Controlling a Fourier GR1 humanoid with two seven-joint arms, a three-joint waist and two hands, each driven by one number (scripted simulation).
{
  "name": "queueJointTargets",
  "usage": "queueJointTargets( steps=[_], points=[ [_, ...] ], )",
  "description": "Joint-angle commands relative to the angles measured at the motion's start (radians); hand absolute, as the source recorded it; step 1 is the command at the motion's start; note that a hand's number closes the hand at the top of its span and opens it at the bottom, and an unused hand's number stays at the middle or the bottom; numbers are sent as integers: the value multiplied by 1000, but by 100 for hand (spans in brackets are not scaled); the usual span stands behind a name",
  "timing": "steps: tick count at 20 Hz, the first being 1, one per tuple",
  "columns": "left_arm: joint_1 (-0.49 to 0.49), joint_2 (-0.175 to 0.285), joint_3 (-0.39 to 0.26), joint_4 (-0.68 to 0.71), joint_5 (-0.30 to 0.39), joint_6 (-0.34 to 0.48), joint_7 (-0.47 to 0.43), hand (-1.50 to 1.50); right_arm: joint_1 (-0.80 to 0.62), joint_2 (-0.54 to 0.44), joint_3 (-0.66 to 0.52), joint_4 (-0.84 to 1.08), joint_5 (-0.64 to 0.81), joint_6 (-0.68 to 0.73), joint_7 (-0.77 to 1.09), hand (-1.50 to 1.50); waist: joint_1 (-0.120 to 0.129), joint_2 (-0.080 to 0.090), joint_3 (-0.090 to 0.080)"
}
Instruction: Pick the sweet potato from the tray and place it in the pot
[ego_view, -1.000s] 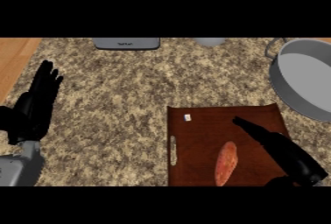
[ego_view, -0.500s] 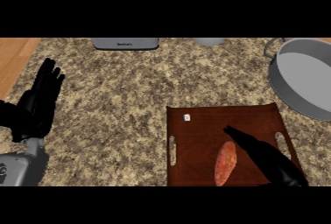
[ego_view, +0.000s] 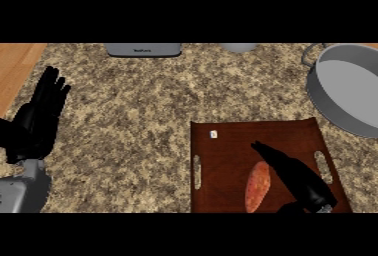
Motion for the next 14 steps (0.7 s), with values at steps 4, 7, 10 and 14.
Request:
queueJointTargets(
  steps=[4,7,10,14],
  points=[
    [-43,-52,10,67,-47,-11,-47,0,13,53,-17,136,99,-34,-111,-150,-1,1,0],
    [24,-48,-1,-38,-63,-13,1,0,-36,98,-31,246,143,-68,-120,-150,3,0,0],
    [-40,-74,5,15,-80,-2,20,0,-28,119,-53,253,155,-55,-130,-150,-1,0,0],
    [-12,-53,29,-14,-70,-28,11,0,-67,76,-9,301,202,-41,-264,150,3,1,0]
  ],
)
